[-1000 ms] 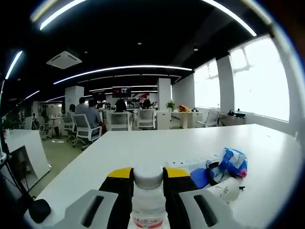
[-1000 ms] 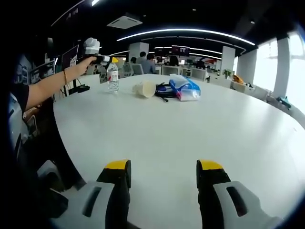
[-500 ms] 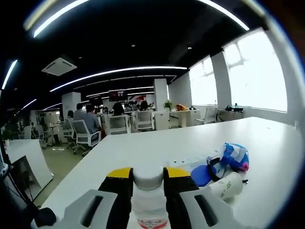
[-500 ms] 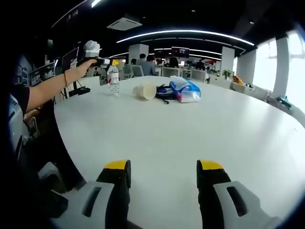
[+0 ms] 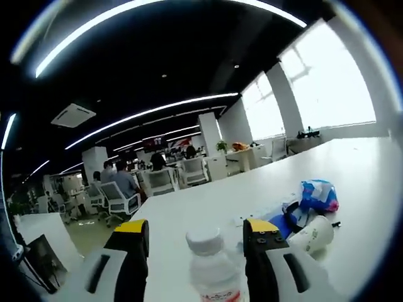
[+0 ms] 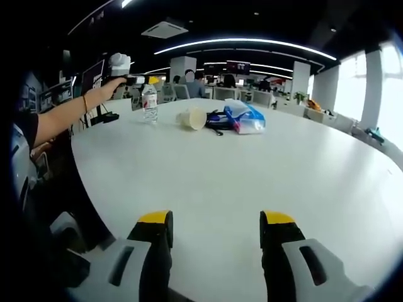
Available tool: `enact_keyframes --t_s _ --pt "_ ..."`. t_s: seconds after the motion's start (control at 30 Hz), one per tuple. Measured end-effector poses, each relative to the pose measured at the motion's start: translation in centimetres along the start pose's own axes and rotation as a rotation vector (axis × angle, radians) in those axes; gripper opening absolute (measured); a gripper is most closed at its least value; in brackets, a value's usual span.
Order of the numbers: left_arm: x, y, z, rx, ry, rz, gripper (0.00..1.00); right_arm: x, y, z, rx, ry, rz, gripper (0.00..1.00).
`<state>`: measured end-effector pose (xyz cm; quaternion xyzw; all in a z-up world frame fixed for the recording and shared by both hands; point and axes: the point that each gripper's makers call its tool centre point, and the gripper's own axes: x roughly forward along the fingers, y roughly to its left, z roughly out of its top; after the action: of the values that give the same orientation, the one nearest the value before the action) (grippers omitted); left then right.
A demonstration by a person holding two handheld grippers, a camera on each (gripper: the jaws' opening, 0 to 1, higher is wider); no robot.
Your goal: Arrange the tabletop items into an orderly group along one side of the table until the central work area is clear of visible clutter.
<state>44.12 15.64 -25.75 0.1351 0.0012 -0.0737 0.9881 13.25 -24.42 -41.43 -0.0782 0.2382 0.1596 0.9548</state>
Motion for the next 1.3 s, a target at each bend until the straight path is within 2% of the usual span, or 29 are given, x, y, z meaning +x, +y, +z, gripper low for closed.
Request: enact_keyframes --t_s 0.07,0.13,0.2,0.4,0.53,0.63,0.77,0.83,0.9,1.03,1.2,1.3 --pt "-0.1 -0.1 0.6 0.031 -0.037 -0.005 0.64 0.0 0.1 0.0 -0.001 -0.001 0.003 0.53" --pt "-0.5 0.0 1.9 0.059 -0.111 -0.006 0.70 0.1 0.1 0.0 -0.002 0.001 0.004 0.53" --pt "-0.6 0.3 1.9 0.090 -0.099 0.011 0.72 0.1 0.1 -0.1 -0.002 0.003 0.004 0.53" --pt "-0.8 0.1 2.1 0.164 -0.098 0.002 0.72 0.0 0.1 -0.1 0.001 0.000 0.004 0.53" --pt "-1.1 -0.5 2.3 0.194 -0.116 -0.019 0.72 0.0 0.3 -0.1 -0.004 0.001 0.006 0.53" --pt "-1.7 -0.7 2.5 0.260 -0.147 -0.030 0.72 0.0 0.3 -0.2 -0.006 0.002 0.005 0.53" --pt "-1.9 -1.1 2.3 0.318 -0.144 -0.045 0.72 0.0 0.3 -0.1 -0.009 0.004 0.005 0.53" --pt "-2.1 -1.4 2.5 0.346 -0.162 -0.060 0.72 0.1 0.4 -0.1 -0.011 0.003 0.009 0.53" --pt "-2.4 -2.0 3.1 0.399 -0.205 -0.083 0.69 0.1 0.5 -0.1 -0.015 0.006 0.011 0.53" --pt "-2.9 -3.1 3.3 0.584 -0.212 -0.086 0.68 0.2 0.7 -0.1 -0.018 0.009 0.015 0.53" --pt "-3.1 -4.3 3.3 0.601 -0.218 -0.124 0.68 0.2 0.8 0.0 -0.011 0.001 0.020 0.53" --pt "-3.2 -4.9 3.4 0.648 -0.219 -0.125 0.68 0.2 0.8 -0.1 -0.012 0.004 0.019 0.53"
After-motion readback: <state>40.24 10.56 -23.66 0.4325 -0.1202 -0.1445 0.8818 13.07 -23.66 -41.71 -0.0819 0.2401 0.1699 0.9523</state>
